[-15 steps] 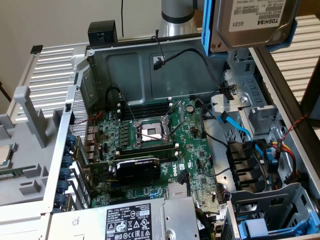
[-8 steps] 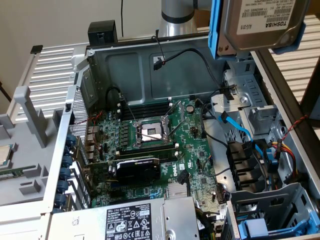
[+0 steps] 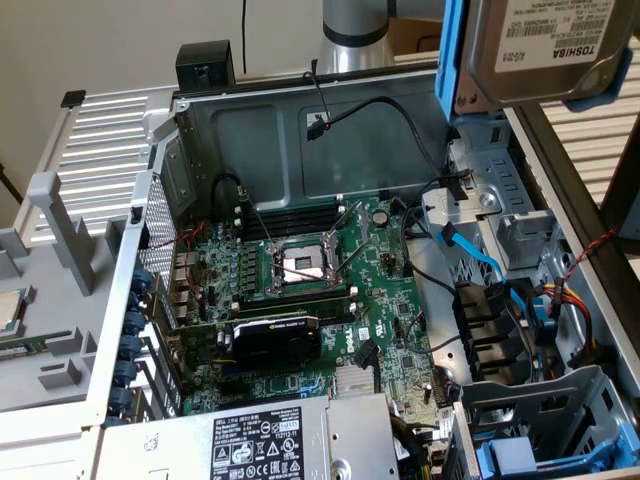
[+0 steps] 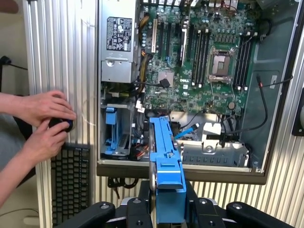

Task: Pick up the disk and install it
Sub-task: 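Pick up the disk, then insert the disk into the insertion slot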

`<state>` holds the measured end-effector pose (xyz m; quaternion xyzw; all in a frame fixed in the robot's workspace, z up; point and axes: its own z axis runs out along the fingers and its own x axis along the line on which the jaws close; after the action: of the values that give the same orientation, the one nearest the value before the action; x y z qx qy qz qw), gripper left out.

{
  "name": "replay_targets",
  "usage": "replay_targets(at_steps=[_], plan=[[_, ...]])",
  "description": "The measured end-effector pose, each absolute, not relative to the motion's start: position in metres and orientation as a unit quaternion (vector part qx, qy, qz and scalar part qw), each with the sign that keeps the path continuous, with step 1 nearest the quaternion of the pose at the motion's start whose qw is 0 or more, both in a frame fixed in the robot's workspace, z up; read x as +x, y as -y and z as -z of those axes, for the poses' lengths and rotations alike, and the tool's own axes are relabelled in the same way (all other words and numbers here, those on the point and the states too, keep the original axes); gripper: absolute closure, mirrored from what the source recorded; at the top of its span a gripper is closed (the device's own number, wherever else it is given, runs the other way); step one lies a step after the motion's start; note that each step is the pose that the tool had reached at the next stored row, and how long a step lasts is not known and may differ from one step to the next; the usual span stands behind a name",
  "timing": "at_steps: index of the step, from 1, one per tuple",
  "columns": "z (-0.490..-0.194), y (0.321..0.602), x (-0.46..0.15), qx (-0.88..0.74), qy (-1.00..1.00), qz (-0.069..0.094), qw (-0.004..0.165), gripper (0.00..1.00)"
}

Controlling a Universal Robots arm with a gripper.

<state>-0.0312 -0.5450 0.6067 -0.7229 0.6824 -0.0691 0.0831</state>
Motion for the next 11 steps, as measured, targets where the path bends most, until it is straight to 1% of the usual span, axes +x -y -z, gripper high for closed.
replay_targets(at_steps=[11], plan=[[-0.6067,0.5523,-0.0211,-0.722,-0.684,0.069,0.083,0.63]])
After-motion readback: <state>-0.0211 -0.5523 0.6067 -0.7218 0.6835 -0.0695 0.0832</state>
